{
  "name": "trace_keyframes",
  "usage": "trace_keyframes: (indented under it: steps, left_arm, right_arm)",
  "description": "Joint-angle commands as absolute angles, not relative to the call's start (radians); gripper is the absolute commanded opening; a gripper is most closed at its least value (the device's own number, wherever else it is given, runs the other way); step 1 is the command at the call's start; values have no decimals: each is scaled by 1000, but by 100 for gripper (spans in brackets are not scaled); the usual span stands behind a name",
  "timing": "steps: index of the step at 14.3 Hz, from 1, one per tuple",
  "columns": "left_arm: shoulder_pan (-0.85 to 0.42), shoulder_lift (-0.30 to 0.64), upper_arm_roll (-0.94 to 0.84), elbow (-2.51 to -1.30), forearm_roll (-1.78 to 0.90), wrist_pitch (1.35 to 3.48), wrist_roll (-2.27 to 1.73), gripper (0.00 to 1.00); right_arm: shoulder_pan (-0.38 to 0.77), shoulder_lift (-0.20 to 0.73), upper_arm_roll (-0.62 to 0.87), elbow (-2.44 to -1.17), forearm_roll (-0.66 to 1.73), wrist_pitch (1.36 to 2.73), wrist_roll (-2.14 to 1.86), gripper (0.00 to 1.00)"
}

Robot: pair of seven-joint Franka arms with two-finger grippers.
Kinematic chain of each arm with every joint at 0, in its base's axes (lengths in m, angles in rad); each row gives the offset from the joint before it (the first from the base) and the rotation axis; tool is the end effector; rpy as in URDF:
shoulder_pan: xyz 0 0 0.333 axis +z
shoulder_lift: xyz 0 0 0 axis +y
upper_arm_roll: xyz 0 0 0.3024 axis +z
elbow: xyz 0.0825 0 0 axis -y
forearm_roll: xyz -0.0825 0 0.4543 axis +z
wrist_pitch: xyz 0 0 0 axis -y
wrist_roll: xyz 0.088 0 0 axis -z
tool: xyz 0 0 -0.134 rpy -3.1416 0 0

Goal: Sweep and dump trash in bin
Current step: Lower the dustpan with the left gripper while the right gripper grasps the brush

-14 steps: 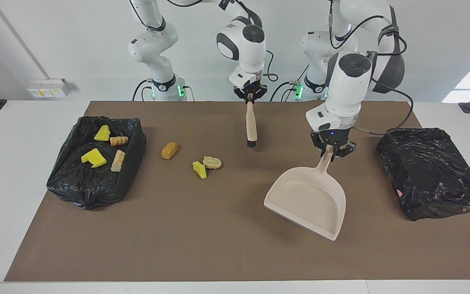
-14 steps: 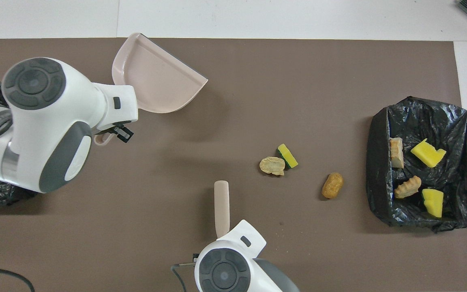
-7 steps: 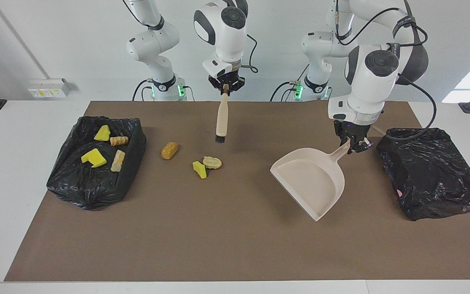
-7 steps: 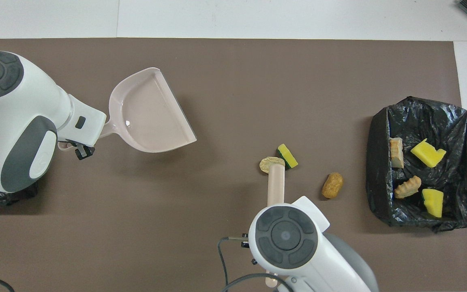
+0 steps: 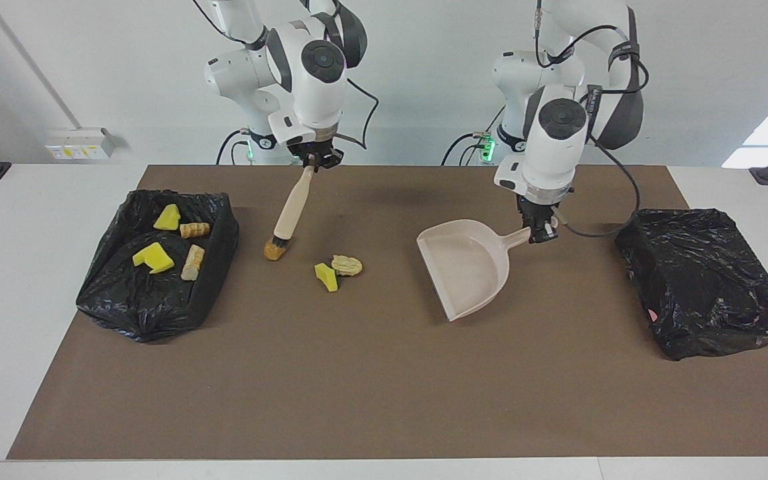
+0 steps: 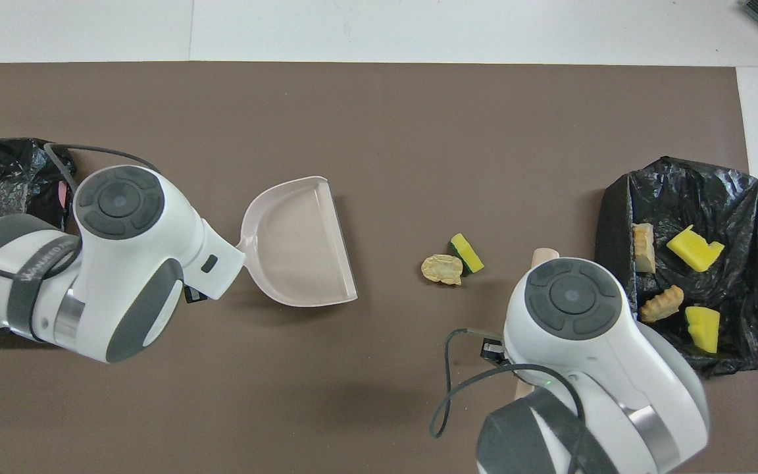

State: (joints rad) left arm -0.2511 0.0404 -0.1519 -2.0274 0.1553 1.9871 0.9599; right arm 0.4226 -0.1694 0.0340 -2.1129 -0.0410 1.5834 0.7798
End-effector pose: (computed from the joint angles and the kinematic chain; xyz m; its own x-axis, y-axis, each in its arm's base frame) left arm 0.5671 -0.2270 0.3482 0.1375 -0.9784 -0.1547 -0.9904 -0.1383 -0.0057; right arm 0.4679 0.2239 0.4001 0.9167 -0.3338 -0.2198 -0.2688 -0.9219 0.2791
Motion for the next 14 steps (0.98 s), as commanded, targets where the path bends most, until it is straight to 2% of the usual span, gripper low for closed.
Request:
trace_keyframes:
  steps: [1, 6, 11, 14]
  left_arm:
    - [-287, 8, -138, -2103, 170, 2058, 960, 0]
    - [-327, 3, -138, -2184, 169, 2132, 945, 0]
    - [-359, -3, -140, -2192, 170, 2138, 916, 0]
    - [-359, -3, -140, -2194, 170, 2140, 899, 0]
  right_arm:
    - [315, -239, 49, -2212, -58, 1641, 681, 0]
    - [198, -339, 48, -2394, -46, 1805, 494, 0]
    - [147, -354, 46, -2531, -20, 1936, 391, 0]
    - [146, -338, 46, -2540, -12, 1968, 383, 0]
